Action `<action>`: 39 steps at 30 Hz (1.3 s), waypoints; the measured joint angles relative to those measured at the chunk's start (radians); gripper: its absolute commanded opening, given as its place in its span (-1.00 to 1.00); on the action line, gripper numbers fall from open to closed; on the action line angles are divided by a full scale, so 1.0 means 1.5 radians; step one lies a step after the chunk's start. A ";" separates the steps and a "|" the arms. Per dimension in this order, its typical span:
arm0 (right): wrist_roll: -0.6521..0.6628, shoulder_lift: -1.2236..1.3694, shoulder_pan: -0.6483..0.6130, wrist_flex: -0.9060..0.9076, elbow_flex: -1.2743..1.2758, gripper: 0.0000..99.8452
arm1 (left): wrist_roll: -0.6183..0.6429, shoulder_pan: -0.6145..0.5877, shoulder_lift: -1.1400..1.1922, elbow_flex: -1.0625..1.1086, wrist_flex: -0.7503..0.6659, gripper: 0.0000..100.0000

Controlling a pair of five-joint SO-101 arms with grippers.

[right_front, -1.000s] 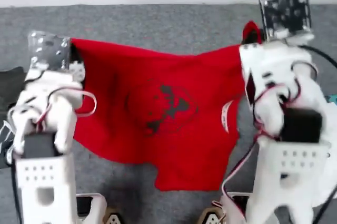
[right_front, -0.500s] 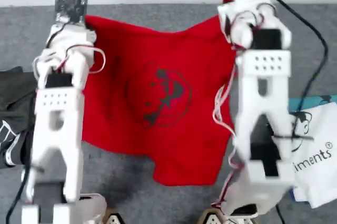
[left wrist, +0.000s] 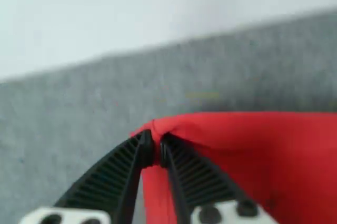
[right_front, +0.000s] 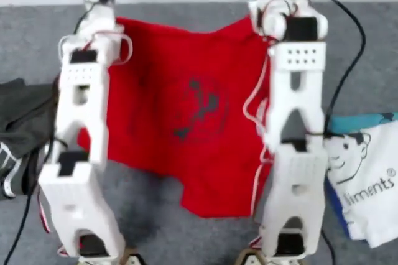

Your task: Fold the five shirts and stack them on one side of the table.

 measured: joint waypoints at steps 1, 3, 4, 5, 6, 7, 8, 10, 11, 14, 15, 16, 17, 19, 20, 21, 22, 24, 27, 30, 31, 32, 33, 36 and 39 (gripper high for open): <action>0.000 0.011 0.000 0.030 -0.019 -0.98 | 0.000 -0.003 0.008 -0.011 0.028 -0.97; 0.000 0.019 -0.005 0.099 -0.058 -0.98 | 0.000 -0.011 0.012 -0.027 0.084 -0.97; 0.000 0.019 -0.009 0.136 -0.079 -0.98 | 0.000 -0.015 0.012 -0.035 0.108 -0.97; 0.000 0.018 -0.014 0.174 -0.099 -0.98 | 0.000 -0.019 0.011 -0.045 0.133 -0.97; 0.000 0.018 -0.020 0.210 -0.121 -0.98 | -0.001 -0.024 0.011 -0.056 0.158 -0.97; 0.000 0.018 -0.028 0.245 -0.142 -0.98 | -0.012 -0.029 0.011 -0.068 0.186 -0.97; 0.000 0.018 -0.034 0.274 -0.153 -0.98 | -0.028 -0.036 0.011 -0.077 0.218 -0.97; 0.001 0.018 -0.035 0.284 -0.161 -0.98 | -0.066 -0.048 0.011 -0.098 0.282 -0.97; 0.001 0.018 -0.032 0.284 -0.161 -0.98 | -0.088 -0.055 0.011 -0.106 0.313 -0.97; 0.001 0.004 -0.034 0.285 -0.113 -0.98 | -0.140 -0.075 0.011 -0.125 0.378 -0.97; 0.001 -0.007 -0.035 0.286 -0.085 -0.98 | -0.152 -0.083 0.011 -0.130 0.392 -0.97; 0.001 -0.026 -0.036 0.286 -0.050 -0.98 | -0.162 -0.089 0.011 -0.132 0.403 -0.97; 0.000 -0.048 -0.036 0.286 -0.009 -0.98 | -0.170 -0.096 0.011 -0.134 0.412 -0.97; 0.000 -0.104 -0.037 0.286 0.086 -0.98 | -0.185 -0.103 0.011 -0.135 0.430 -0.97; 0.000 -0.135 -0.037 0.286 0.141 -0.98 | -0.193 -0.104 0.011 -0.135 0.438 -0.97; 0.000 -0.173 -0.037 0.286 0.200 -0.98 | -0.203 -0.104 0.011 -0.135 0.449 -0.97; 0.000 -0.209 -0.037 0.286 0.261 -0.98 | -0.211 -0.104 0.011 -0.135 0.460 -0.97; 0.004 -0.284 -0.037 0.286 0.387 -0.98 | -0.227 -0.104 0.011 -0.135 0.488 -0.97; 0.018 -0.393 -0.037 0.286 0.566 -0.98 | -0.252 -0.104 0.011 -0.135 0.533 -0.97; 0.036 -0.488 -0.047 0.286 0.716 -0.98 | -0.274 -0.104 0.011 -0.135 0.583 -0.97; 0.046 -0.518 -0.050 0.286 0.760 -0.98 | -0.284 -0.104 0.011 -0.135 0.600 -0.97; 0.057 -0.542 -0.052 0.286 0.798 -0.98 | -0.293 -0.104 0.011 -0.135 0.616 -0.97; 0.068 -0.566 -0.053 0.286 0.833 -0.98 | -0.299 -0.104 0.011 -0.135 0.629 -0.97; 0.092 -0.618 -0.054 0.286 0.920 -0.98 | -0.306 -0.104 0.011 -0.135 0.657 -0.97; 0.118 -0.653 -0.054 0.286 0.989 -0.98 | -0.322 -0.104 0.011 -0.135 0.686 -0.97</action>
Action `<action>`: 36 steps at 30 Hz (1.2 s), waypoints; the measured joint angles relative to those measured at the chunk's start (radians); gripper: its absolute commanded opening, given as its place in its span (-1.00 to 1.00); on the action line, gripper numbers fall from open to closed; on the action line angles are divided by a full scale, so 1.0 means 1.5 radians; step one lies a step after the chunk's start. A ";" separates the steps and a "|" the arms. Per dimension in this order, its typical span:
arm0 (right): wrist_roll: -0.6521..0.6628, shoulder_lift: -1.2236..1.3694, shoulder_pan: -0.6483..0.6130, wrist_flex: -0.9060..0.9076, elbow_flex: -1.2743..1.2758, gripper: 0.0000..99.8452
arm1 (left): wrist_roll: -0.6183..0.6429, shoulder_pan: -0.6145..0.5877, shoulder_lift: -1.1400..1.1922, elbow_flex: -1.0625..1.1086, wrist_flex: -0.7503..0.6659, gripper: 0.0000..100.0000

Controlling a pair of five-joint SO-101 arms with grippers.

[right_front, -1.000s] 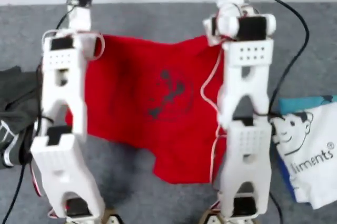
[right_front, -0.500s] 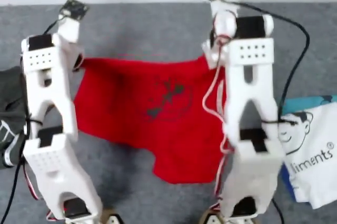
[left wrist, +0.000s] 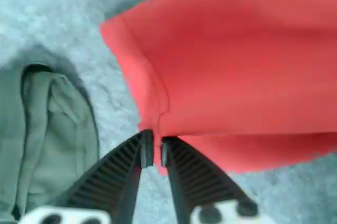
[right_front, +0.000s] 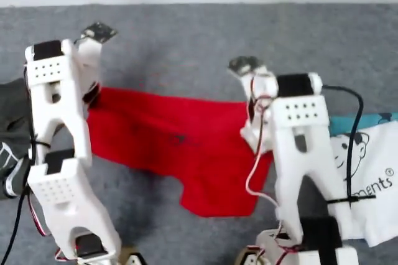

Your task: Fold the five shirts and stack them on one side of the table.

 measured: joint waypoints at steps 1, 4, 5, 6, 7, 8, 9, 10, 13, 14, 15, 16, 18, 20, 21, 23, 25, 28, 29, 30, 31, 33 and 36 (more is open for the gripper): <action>0.008 -0.010 0.000 0.000 0.014 -0.98 | -0.008 0.000 0.001 0.000 0.003 -0.97; 0.026 -0.034 0.000 0.000 0.044 -0.98 | -0.019 0.000 0.001 0.008 0.006 -0.97; 0.031 -0.041 -0.004 0.000 0.051 -0.98 | -0.019 0.000 0.001 0.015 0.006 -0.97; 0.035 -0.049 -0.009 0.000 0.062 -0.98 | -0.019 0.000 0.001 0.025 0.006 -0.97; 0.040 -0.058 -0.017 0.000 0.077 -0.98 | -0.019 -0.001 0.001 0.035 0.006 -0.97; 0.046 -0.066 -0.028 0.000 0.089 -0.98 | -0.019 -0.002 0.001 0.043 0.006 -0.97; 0.052 -0.075 -0.037 0.000 0.099 -0.98 | -0.019 -0.006 0.001 0.043 0.006 -0.97; 0.059 -0.086 -0.048 0.000 0.111 -0.98 | -0.025 -0.011 0.001 0.047 0.006 -0.97; 0.072 -0.115 -0.077 0.000 0.140 -0.98 | -0.039 -0.034 0.001 0.052 0.006 -0.97; 0.078 -0.122 -0.084 0.000 0.148 -0.98 | -0.042 -0.040 0.001 0.058 0.006 -0.97; 0.083 -0.128 -0.089 0.000 0.159 -0.98 | -0.041 -0.047 0.001 0.068 0.004 -0.97; 0.088 -0.134 -0.091 0.000 0.168 -0.98 | -0.041 -0.053 0.001 0.080 0.003 -0.97; 0.096 -0.143 -0.097 0.000 0.185 -0.98 | -0.044 -0.055 0.001 0.110 0.004 -0.97; 0.101 -0.153 -0.100 0.000 0.198 -0.98 | -0.057 -0.053 -0.001 0.145 0.005 -0.97; 0.103 -0.159 -0.100 0.000 0.203 -0.98 | -0.062 -0.053 -0.004 0.163 0.005 -0.97; 0.105 -0.161 -0.099 0.000 0.204 -0.98 | -0.066 -0.054 -0.006 0.188 0.005 -0.97; 0.105 -0.163 -0.099 0.000 0.205 -0.98 | -0.069 -0.053 -0.007 0.202 0.005 -0.97; 0.105 -0.165 -0.099 0.000 0.207 -0.98 | -0.071 -0.052 -0.007 0.213 0.005 -0.97; 0.105 -0.165 -0.099 -0.001 0.207 -0.96 | -0.071 -0.052 -0.007 0.213 0.005 -0.97; 0.105 -0.165 -0.099 -0.005 0.207 -0.91 | -0.071 -0.052 -0.007 0.213 0.005 -0.96; 0.105 -0.165 -0.097 -0.007 0.208 -0.83 | -0.071 -0.052 -0.008 0.213 0.005 -0.92; 0.098 -0.165 -0.084 -0.009 0.208 -0.63 | -0.071 -0.052 -0.008 0.213 0.005 -0.85; 0.065 -0.165 -0.068 -0.010 0.208 -0.53 | -0.070 -0.045 -0.008 0.212 0.005 -0.81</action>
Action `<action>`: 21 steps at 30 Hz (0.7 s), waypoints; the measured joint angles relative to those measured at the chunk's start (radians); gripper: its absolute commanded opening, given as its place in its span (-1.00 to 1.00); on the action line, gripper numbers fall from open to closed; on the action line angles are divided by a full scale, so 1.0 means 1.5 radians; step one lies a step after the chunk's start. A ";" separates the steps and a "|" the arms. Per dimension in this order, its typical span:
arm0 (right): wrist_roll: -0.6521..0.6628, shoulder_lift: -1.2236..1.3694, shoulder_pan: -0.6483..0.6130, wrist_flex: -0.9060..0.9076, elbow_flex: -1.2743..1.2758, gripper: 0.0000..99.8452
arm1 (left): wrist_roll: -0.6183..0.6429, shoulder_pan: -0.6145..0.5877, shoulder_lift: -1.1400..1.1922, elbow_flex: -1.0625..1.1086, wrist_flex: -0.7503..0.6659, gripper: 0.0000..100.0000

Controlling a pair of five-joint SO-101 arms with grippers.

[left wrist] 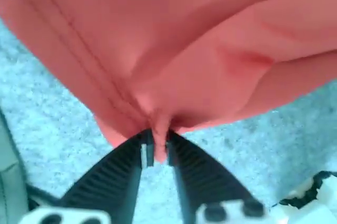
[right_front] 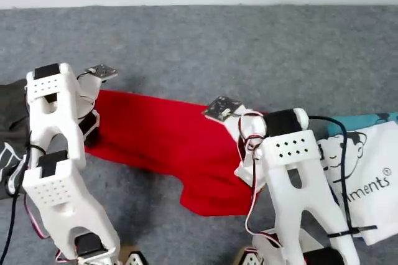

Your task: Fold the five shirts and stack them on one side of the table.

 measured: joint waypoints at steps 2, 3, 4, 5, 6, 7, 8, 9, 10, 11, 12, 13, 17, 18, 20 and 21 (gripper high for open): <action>-0.008 0.000 0.004 0.000 0.000 -0.55 | 0.009 0.008 0.000 -0.017 0.000 -0.81; -0.009 0.000 0.004 0.000 0.002 -0.56 | 0.016 0.013 0.000 -0.031 0.000 -0.81; -0.010 0.000 0.002 -0.001 0.005 -0.56 | 0.021 0.018 0.000 -0.048 0.000 -0.81; -0.011 0.000 0.002 -0.002 0.010 -0.56 | 0.028 0.024 0.000 -0.065 0.000 -0.81; -0.011 0.000 0.002 -0.009 0.018 -0.56 | 0.035 0.031 0.000 -0.083 0.000 -0.81; -0.011 0.000 0.002 -0.019 0.029 -0.56 | 0.041 0.037 0.000 -0.096 0.000 -0.81; -0.013 0.000 0.003 -0.031 0.041 -0.56 | 0.045 0.045 0.000 -0.103 0.000 -0.81; -0.013 0.000 0.002 -0.041 0.052 -0.56 | 0.047 0.054 0.000 -0.107 0.000 -0.81; -0.014 0.000 -0.002 -0.049 0.064 -0.57 | 0.050 0.063 0.000 -0.108 0.000 -0.81; -0.015 0.000 -0.011 -0.056 0.073 -0.57 | 0.050 0.073 0.000 -0.108 0.000 -0.81; -0.014 0.000 -0.025 -0.062 0.077 -0.57 | 0.050 0.081 0.000 -0.109 0.000 -0.81; -0.014 0.000 -0.036 -0.068 0.077 -0.57 | 0.050 0.087 0.000 -0.110 0.000 -0.81; -0.014 0.000 -0.082 -0.090 0.083 -0.57 | 0.050 0.103 0.000 -0.110 0.000 -0.81; -0.014 0.000 -0.091 -0.093 0.083 -0.57 | 0.050 0.105 0.000 -0.110 0.000 -0.81; -0.014 0.000 -0.105 -0.097 0.083 -0.62 | 0.050 0.107 0.000 -0.110 0.000 -0.81; -0.013 0.000 -0.108 -0.097 0.083 -0.66 | 0.050 0.107 0.000 -0.110 0.000 -0.81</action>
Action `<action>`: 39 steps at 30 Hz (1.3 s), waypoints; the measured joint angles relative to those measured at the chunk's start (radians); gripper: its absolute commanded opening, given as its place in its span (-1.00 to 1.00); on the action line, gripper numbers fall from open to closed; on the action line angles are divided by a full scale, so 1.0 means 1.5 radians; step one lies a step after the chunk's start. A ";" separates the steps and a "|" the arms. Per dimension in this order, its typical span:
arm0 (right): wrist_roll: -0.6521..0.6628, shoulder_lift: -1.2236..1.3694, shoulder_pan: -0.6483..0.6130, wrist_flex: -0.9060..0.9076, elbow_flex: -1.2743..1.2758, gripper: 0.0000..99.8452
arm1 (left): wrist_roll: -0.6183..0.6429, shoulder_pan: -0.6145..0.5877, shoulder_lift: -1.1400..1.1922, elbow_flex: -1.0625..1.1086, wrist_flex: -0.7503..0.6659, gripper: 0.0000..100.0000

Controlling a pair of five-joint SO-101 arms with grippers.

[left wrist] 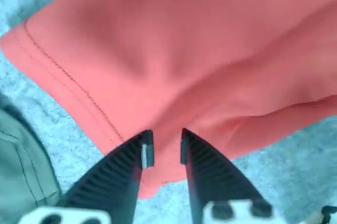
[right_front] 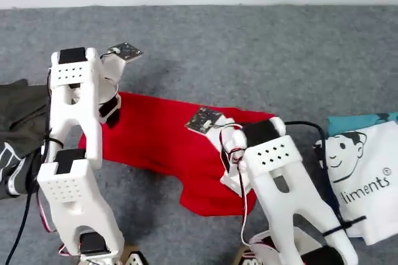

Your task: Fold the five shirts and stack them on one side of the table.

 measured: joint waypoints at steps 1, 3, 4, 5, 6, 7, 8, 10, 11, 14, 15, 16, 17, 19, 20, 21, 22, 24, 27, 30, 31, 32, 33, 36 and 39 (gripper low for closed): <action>0.000 0.000 -0.003 0.000 0.001 -0.70 | 0.000 0.000 0.000 0.000 0.000 -0.81; 0.012 0.000 -0.003 -0.004 0.019 -0.75 | 0.000 0.000 0.000 0.000 0.000 -0.81; 0.021 0.000 -0.002 -0.014 0.032 -0.76 | 0.000 0.000 0.000 0.000 0.000 -0.81; 0.027 0.000 -0.002 -0.027 0.049 -0.75 | 0.000 0.000 0.000 0.000 0.000 -0.81; 0.030 0.000 -0.003 -0.041 0.064 -0.75 | 0.000 0.000 0.000 0.000 0.000 -0.81; 0.031 0.000 -0.003 -0.058 0.082 -0.75 | 0.000 0.000 0.000 0.000 0.000 -0.81; 0.033 0.000 -0.002 -0.075 0.097 -0.75 | 0.000 0.000 0.000 0.000 0.000 -0.81; 0.035 0.000 -0.002 -0.101 0.119 -0.76 | 0.000 0.000 0.000 0.000 0.000 -0.81; 0.035 0.000 -0.002 -0.110 0.122 -0.76 | 0.000 0.000 0.000 0.000 0.000 -0.81; 0.035 0.000 -0.003 -0.124 0.125 -0.77 | 0.001 0.000 0.000 0.000 0.000 -0.81; 0.035 0.000 -0.002 -0.125 0.125 -0.79 | 0.001 0.000 0.000 0.000 0.000 -0.81; 0.035 0.000 -0.001 -0.125 0.125 -0.84 | 0.001 0.000 0.000 0.000 0.000 -0.81; 0.035 0.000 -0.001 -0.125 0.125 -0.92 | 0.001 0.000 0.000 0.000 0.000 -0.81; 0.037 0.000 -0.002 -0.125 0.125 -0.98 | 0.001 0.000 0.000 0.000 0.000 -0.81; 0.038 0.000 -0.003 -0.125 0.125 -0.96 | 0.001 0.000 0.000 0.000 0.000 -0.81; 0.041 0.000 -0.003 -0.125 0.125 -0.98 | 0.001 0.000 0.000 0.000 0.000 -0.81; 0.045 0.000 -0.003 -0.125 0.125 -0.99 | 0.001 0.000 0.000 0.000 0.000 -0.81; 0.058 0.000 -0.003 -0.125 0.125 -0.98 | 0.001 0.000 0.000 0.000 0.000 -0.81; 0.069 -0.001 -0.003 -0.124 0.125 -0.98 | 0.001 0.000 0.000 0.000 0.000 -0.81; 0.076 -0.004 -0.003 -0.116 0.125 -0.98 | 0.001 0.000 0.000 0.000 0.000 -0.81; 0.086 -0.004 -0.003 -0.107 0.125 -0.98 | 0.001 0.000 0.000 0.000 0.000 -0.81; 0.099 -0.004 -0.002 -0.096 0.125 -0.98 | 0.001 0.000 0.000 0.000 0.000 -0.81; 0.110 -0.004 -0.002 -0.082 0.125 -0.98 | 0.001 0.000 0.000 0.000 0.000 -0.81; 0.152 -0.004 -0.003 -0.026 0.125 -0.98 | 0.001 0.000 0.000 0.000 0.000 -0.81; 0.169 -0.004 -0.003 0.005 0.125 -0.95 | 0.001 0.000 0.000 0.000 0.000 -0.81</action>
